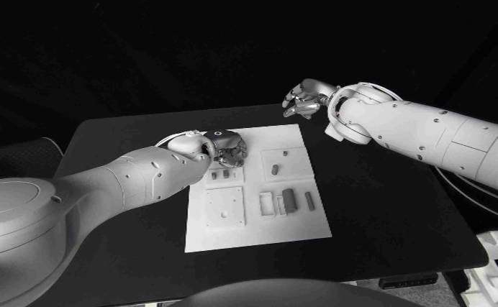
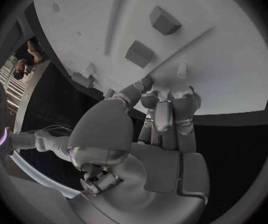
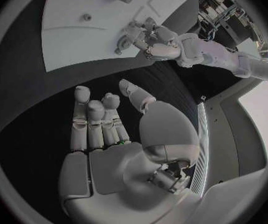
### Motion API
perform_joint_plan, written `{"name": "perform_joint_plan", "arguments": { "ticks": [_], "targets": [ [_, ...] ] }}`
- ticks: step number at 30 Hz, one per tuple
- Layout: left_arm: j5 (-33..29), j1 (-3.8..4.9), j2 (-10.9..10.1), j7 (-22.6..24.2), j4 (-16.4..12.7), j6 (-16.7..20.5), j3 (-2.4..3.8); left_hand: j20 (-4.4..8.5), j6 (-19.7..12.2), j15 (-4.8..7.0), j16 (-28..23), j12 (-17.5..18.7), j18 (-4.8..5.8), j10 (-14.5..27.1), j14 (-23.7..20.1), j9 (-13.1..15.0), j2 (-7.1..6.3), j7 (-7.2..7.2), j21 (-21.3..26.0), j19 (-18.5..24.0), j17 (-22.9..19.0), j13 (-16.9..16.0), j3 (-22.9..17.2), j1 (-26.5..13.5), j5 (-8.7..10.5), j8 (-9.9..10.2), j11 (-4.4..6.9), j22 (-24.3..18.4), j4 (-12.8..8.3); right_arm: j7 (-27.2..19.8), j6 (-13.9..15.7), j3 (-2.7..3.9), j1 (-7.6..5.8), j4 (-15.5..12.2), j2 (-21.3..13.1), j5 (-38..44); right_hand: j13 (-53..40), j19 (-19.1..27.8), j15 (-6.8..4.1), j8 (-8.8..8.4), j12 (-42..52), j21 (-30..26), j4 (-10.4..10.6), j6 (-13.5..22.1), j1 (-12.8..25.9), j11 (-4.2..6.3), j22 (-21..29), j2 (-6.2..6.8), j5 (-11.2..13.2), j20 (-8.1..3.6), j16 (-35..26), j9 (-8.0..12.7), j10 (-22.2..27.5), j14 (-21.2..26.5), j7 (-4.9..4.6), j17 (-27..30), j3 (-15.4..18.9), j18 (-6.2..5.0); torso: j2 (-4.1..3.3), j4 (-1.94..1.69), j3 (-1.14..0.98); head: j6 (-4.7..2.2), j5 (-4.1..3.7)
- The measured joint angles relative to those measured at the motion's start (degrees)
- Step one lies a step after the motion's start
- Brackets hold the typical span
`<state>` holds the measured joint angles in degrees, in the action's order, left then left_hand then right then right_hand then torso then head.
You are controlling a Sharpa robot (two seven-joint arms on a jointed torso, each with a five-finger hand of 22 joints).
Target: Assemble the parts on the task board
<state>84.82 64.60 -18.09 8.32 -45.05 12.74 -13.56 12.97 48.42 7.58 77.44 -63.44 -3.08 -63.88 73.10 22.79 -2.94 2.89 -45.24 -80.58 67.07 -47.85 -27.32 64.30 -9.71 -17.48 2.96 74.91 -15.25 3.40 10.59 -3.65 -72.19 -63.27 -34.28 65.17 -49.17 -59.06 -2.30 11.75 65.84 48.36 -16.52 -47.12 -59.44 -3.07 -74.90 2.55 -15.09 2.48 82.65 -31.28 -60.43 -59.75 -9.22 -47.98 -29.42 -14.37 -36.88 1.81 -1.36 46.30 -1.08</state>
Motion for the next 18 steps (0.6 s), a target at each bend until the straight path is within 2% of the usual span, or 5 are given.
{"name": "perform_joint_plan", "arguments": {
  "ticks": [18],
  "targets": [
    [-0.3, -0.01, 0.3, 0.4, -0.1, 0.2, 0.02, 0.04, 0.0, -0.20, 0.0, 0.0, 0.00, -0.1, 0.2, 0.2, 0.00, 0.01, 0.0, -0.4, 0.0, 0.0, -0.1, 0.0, 0.00, 0.0, -0.10, 0.0, -0.1, 0.0, 0.0, 0.00, 0.00, 0.0, 0.0, 0.0, 0.0, 0.0, 0.01, 0.00, 0.0, 0.0, 0.0, 0.0, 0.2, 0.01, 0.0, -0.23, 0.0, 0.01, 0.0, 0.0, 0.0, 0.0, 0.00, 0.0, 0.0, 0.00, -0.01, 0.02, 0.02, -0.01, -0.12]
  ]
}}
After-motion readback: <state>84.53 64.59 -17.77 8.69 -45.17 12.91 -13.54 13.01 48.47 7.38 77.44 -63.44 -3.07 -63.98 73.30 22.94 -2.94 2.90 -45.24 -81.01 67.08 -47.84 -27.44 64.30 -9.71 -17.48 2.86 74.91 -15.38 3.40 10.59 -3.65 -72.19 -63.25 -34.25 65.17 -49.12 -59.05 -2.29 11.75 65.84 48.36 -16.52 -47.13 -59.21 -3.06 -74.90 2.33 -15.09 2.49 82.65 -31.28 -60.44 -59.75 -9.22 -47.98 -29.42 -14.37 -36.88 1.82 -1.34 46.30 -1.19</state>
